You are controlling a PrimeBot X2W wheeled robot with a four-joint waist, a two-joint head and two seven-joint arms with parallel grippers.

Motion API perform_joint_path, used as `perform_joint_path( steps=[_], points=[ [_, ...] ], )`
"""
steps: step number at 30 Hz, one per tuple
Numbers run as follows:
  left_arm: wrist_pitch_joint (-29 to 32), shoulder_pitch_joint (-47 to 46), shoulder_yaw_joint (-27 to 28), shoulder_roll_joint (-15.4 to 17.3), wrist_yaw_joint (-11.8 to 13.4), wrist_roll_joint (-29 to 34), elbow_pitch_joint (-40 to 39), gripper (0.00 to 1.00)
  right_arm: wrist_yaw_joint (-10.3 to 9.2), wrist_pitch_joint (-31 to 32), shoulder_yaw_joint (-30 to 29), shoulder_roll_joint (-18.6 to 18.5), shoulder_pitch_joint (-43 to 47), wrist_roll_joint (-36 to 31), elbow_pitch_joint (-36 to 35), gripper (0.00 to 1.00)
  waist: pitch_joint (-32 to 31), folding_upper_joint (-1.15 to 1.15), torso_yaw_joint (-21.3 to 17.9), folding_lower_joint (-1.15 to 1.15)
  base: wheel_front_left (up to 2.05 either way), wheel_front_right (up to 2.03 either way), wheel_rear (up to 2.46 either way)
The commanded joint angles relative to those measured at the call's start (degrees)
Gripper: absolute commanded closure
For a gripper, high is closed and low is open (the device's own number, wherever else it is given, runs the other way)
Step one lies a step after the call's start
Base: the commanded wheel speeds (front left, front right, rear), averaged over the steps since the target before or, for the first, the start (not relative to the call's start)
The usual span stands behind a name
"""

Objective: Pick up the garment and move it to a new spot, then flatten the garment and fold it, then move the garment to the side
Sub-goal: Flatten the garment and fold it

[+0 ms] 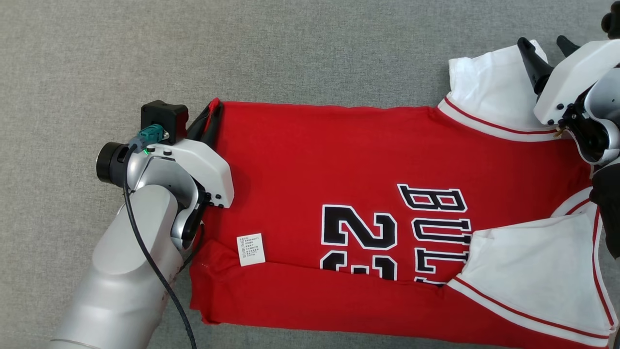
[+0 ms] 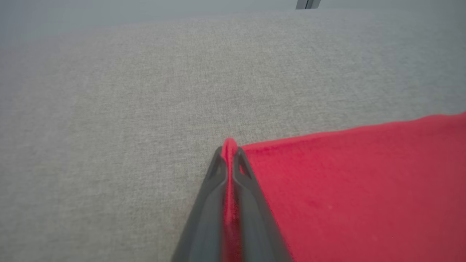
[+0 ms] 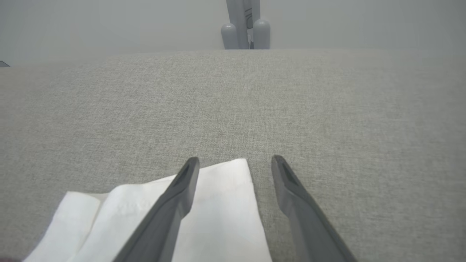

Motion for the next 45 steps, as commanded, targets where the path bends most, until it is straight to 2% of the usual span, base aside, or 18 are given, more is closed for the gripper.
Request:
perform_joint_path(
  steps=[1, 13, 14, 15, 16, 18, 19, 33, 45],
  points=[
    [0.0, -0.3, 0.0, 0.5, 0.0, -0.1, 0.8, 1.0, 0.02, 0.2, 0.3, -0.6, -0.8, 0.5, 0.7, 0.0, 0.0, 0.0, 0.1, 0.0, 0.0, 0.0, 0.0],
    [-0.9, -1.4, -0.6, 0.2, -0.1, -0.7, 1.9, 1.0, 0.02, 1.9, 2.6, -1.0, -3.8, 2.1, 6.0, 0.0, 0.5, 0.0, 0.4, 0.0, 0.0, 0.0, 0.0],
    [-0.9, -1.5, -0.7, 0.1, -0.1, -0.7, 2.0, 1.0, 0.02, 2.1, 2.8, -1.1, -4.0, 2.4, 6.4, 0.07, 0.6, 0.0, 0.4, 0.0, 0.0, 0.0, 0.0],
    [-1.0, -1.6, -0.7, 0.1, -0.1, -0.7, 2.1, 1.0, 0.02, 2.3, 3.1, -1.1, -4.1, 2.5, 6.7, 0.33, 0.6, 0.0, 0.4, 0.0, 0.0, 0.0, 0.0],
    [-1.0, -1.7, -0.8, 0.1, -0.1, -0.8, 2.2, 1.0, 0.02, 2.4, 3.4, -1.1, -4.2, 2.7, 6.9, 0.52, 0.7, 0.0, 0.4, 0.0, 0.0, 0.0, 0.0],
    [-1.1, -1.9, -0.9, 0.0, -0.1, -0.6, 2.3, 1.0, 0.02, 2.4, 4.1, -1.2, -4.3, 3.2, 7.2, 0.78, 0.8, 0.0, 0.5, 0.0, 0.0, 0.0, 0.0],
    [-1.0, -1.9, -1.0, 0.0, -0.1, -0.7, 2.4, 1.0, 0.02, 2.2, 4.5, -1.3, -4.5, 3.3, 7.3, 1.0, 0.8, 0.0, 0.5, 0.0, 0.0, 0.0, 0.0],
    [-4.7, -2.2, -1.1, 0.5, 0.9, -0.6, 3.2, 1.0, 0.02, -5.7, 8.5, -2.7, -3.0, 7.4, 5.7, 1.0, -1.3, 0.0, -0.3, 0.0, 0.0, 0.0, 0.0],
    [-7.6, 0.1, -2.8, 1.8, 1.6, 1.2, 3.0, 1.0, 0.02, -12.4, 11.7, -4.6, 2.3, 11.9, 0.0, 1.0, -5.6, 0.0, -1.7, 0.0, 0.0, 0.0, 0.0]
  ],
)
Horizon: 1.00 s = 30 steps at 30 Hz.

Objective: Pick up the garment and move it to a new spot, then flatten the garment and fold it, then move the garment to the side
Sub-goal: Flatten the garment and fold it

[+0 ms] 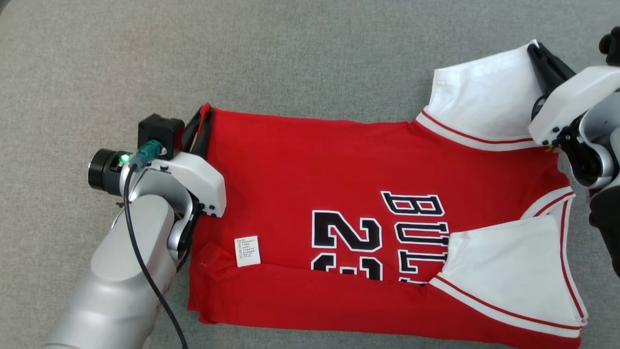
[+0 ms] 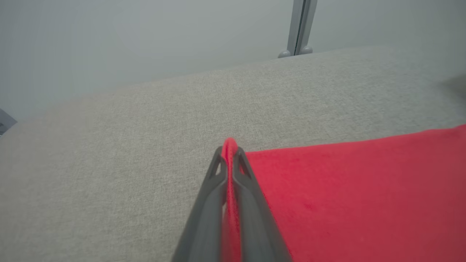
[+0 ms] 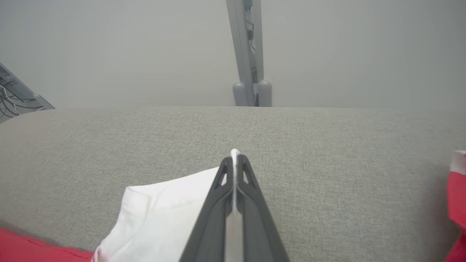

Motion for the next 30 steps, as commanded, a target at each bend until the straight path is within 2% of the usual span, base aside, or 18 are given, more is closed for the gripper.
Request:
perform_joint_path(
  steps=[1, 7, 15, 21, 30],
  points=[
    [-0.5, 0.9, -0.3, 0.8, 0.4, 0.5, -0.3, 1.0, 0.02, -0.6, 0.2, -0.7, 1.8, 0.9, -1.3, 1.0, -1.1, 0.0, -0.3, 0.0, 0.0, 0.0, 0.0],
    [-0.3, 3.5, -2.8, 2.1, 0.6, 2.6, -1.9, 1.0, 0.02, 0.5, 0.3, -2.0, 7.3, 2.5, -7.0, 1.0, -4.0, 0.0, -1.1, 0.0, 0.0, 0.0, 0.0],
    [1.2, 7.8, -5.6, 5.1, 1.1, 4.5, -6.5, 1.0, 0.02, 5.1, -2.2, -3.5, 16.7, 2.2, -16.4, 1.0, -7.7, 0.0, -1.9, 0.0, 0.0, 0.0, 0.0],
    [3.5, 12.1, -7.7, 7.8, 1.7, 5.7, -11.6, 1.0, 0.02, 10.5, -6.2, -4.1, 25.5, 0.4, -24.4, 1.0, -9.8, 0.0, -1.8, 0.0, 0.0, 0.0, 0.0],
    [7.2, 18.0, -10.1, 11.9, 2.9, 7.0, -19.5, 1.0, 0.02, 19.7, -13.9, -2.0, 37.6, -3.4, -34.9, 1.0, -11.6, 0.0, -1.4, 0.0, 0.0, 0.0, 0.0]
  ],
)
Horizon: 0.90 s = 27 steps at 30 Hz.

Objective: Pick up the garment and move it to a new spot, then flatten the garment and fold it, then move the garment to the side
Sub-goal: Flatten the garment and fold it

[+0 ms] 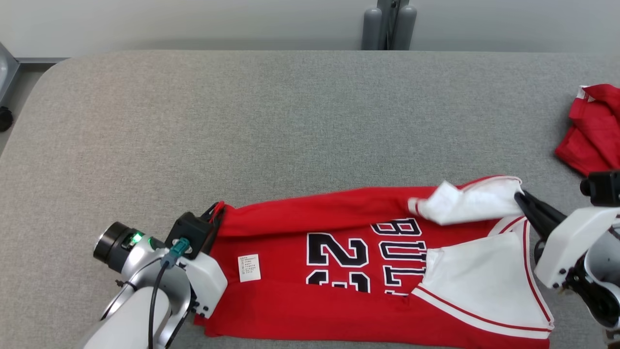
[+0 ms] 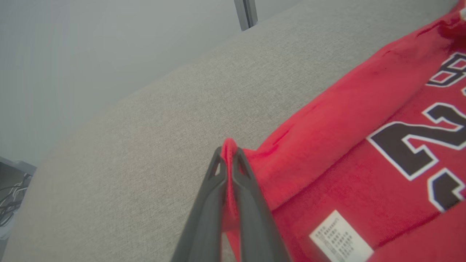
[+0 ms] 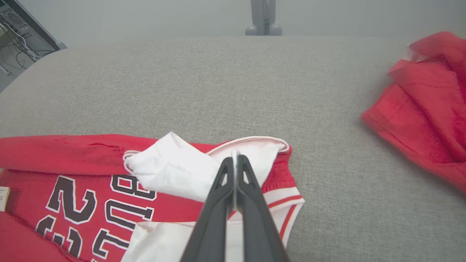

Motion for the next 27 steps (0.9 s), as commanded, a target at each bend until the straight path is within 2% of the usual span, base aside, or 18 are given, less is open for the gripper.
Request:
perform_joint_path(
  steps=[1, 8, 15, 27],
  points=[
    [0.7, 1.3, -0.3, 1.2, 0.7, 0.6, -1.7, 1.0, 0.02, 1.9, -1.7, 0.4, 2.4, -1.1, -2.1, 1.0, -0.3, 0.0, 0.2, 0.0, 0.0, 0.0, 0.0],
    [3.3, 4.8, -3.4, 4.1, 0.3, 2.5, -6.8, 1.0, 0.02, 8.1, -5.2, 1.9, 8.3, -3.2, -8.8, 1.0, -0.6, 0.0, 0.6, 0.0, 0.0, 0.0, 0.0],
    [5.3, 6.3, -5.8, 5.9, 0.7, 4.8, -9.3, 1.0, 0.02, 13.0, -6.3, 1.5, 11.8, -4.4, -14.4, 1.0, -0.4, 0.0, 1.0, 0.0, 0.0, 0.0, 0.0],
    [5.9, 5.4, -8.3, 7.4, 1.1, 7.7, -9.6, 1.0, 0.02, 22.2, -5.5, -2.4, 16.2, -4.5, -21.6, 1.0, -0.1, 0.0, 1.0, 0.0, 0.0, 0.0, 0.0]
  ],
)
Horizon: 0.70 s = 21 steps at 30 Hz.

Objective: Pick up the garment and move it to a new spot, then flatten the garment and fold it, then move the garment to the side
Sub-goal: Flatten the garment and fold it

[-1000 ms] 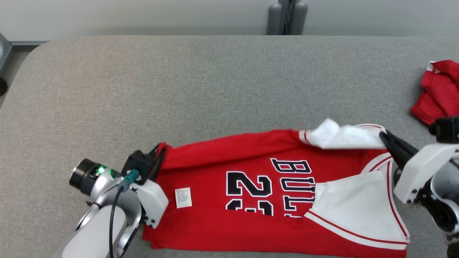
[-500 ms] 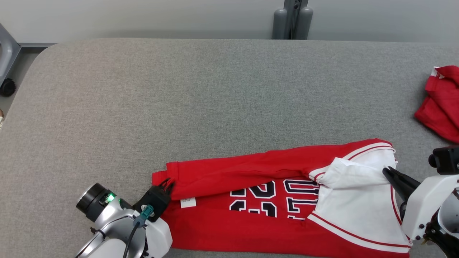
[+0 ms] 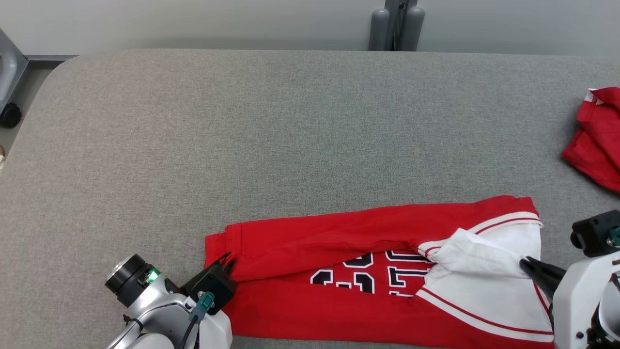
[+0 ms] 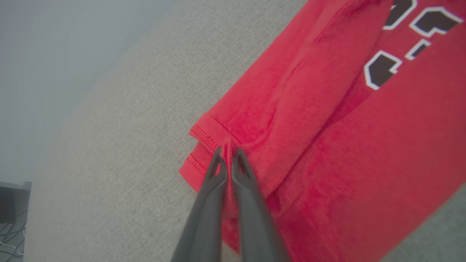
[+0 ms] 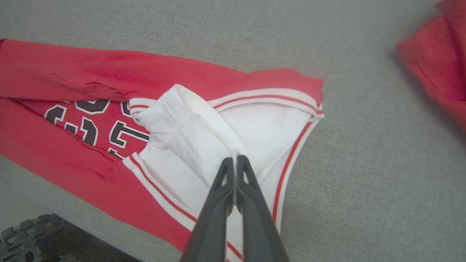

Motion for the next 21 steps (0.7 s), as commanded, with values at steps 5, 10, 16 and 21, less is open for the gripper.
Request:
perform_joint_path(
  steps=[5, 10, 16, 21],
  points=[
    [0.4, -0.4, -0.5, 0.7, 0.3, 0.4, -0.1, 1.0, 0.02, 3.9, 0.3, -1.8, 1.9, 2.0, -3.1, 1.0, 0.1, 0.0, -0.1, 0.0, 0.0, 0.0, 0.0],
    [0.6, -0.2, -1.0, 0.9, 0.6, 0.6, 0.2, 1.0, 0.02, 6.1, 0.0, -2.9, 2.6, 3.5, -4.9, 1.0, 0.2, 0.0, -0.1, 0.0, 0.0, 0.0, 0.0],
    [0.7, -0.1, -0.9, 1.1, 1.4, 0.4, 0.7, 1.0, 0.02, 6.9, -1.5, -4.2, 2.8, 2.8, -5.2, 1.0, 0.3, 0.0, 0.0, 0.0, 0.0, 0.0, 0.0],
    [0.4, -0.1, -0.7, 1.3, 2.0, 0.1, 0.9, 1.0, 0.02, 6.7, -1.9, -4.4, 2.9, 2.4, -4.9, 1.0, 0.4, 0.0, 0.1, 0.0, 0.0, 0.0, 0.0]
  ],
)
